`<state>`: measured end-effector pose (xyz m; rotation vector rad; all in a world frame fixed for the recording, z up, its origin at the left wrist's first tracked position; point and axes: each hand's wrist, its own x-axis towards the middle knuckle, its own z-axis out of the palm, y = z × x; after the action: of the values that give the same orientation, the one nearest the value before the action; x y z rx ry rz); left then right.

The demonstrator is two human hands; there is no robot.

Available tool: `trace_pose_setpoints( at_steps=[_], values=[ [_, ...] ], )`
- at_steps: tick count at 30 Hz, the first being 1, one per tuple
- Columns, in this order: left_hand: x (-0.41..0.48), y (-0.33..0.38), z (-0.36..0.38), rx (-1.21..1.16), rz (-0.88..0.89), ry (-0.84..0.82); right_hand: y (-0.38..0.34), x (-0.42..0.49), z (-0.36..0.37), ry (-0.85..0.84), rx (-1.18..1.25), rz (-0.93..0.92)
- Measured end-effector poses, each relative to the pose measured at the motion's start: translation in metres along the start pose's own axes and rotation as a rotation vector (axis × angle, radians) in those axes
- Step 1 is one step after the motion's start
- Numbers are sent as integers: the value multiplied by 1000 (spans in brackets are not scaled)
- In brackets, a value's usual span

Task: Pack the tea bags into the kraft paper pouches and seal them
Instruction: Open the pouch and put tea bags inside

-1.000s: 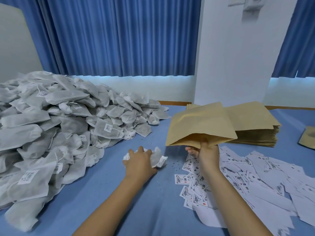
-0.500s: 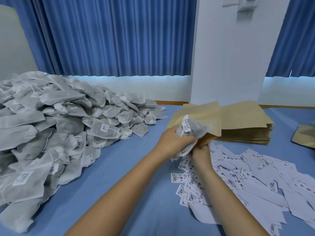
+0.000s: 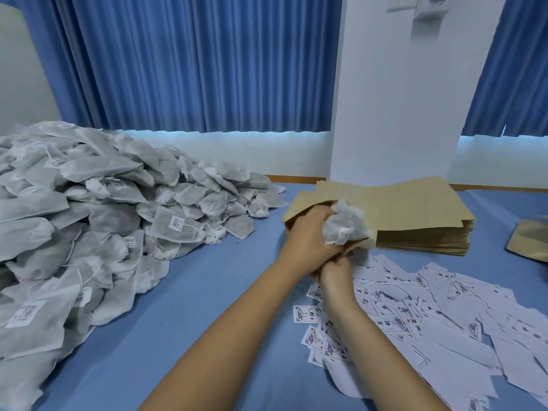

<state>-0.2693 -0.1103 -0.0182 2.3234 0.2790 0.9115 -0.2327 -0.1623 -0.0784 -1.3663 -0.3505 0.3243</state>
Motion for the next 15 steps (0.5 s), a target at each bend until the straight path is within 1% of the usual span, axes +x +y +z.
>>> trace_pose_setpoints(
  at_steps=[4,6,8,9,11,12,14,15],
  values=[
    [12,0,5,536,-65,-197,-4,-4,-5,6,110,9],
    [24,1,6,716,-196,-286,-5,-10,-2,-21,128,20],
    [34,2,1,810,-361,-324,-6,-17,2,-80,155,-17],
    [38,-2,-3,844,-382,-352,-6,-20,4,-117,165,-45],
    [43,-6,-9,844,-348,-434,-7,-25,5,-165,155,-82],
    [42,-5,-12,805,-330,-500,-6,-26,5,-168,152,-92],
    [38,-5,-16,806,-281,-683,-6,-27,4,-163,166,-98],
    [36,-3,-20,847,-260,-748,-6,-28,5,-172,171,-90]
  ],
)
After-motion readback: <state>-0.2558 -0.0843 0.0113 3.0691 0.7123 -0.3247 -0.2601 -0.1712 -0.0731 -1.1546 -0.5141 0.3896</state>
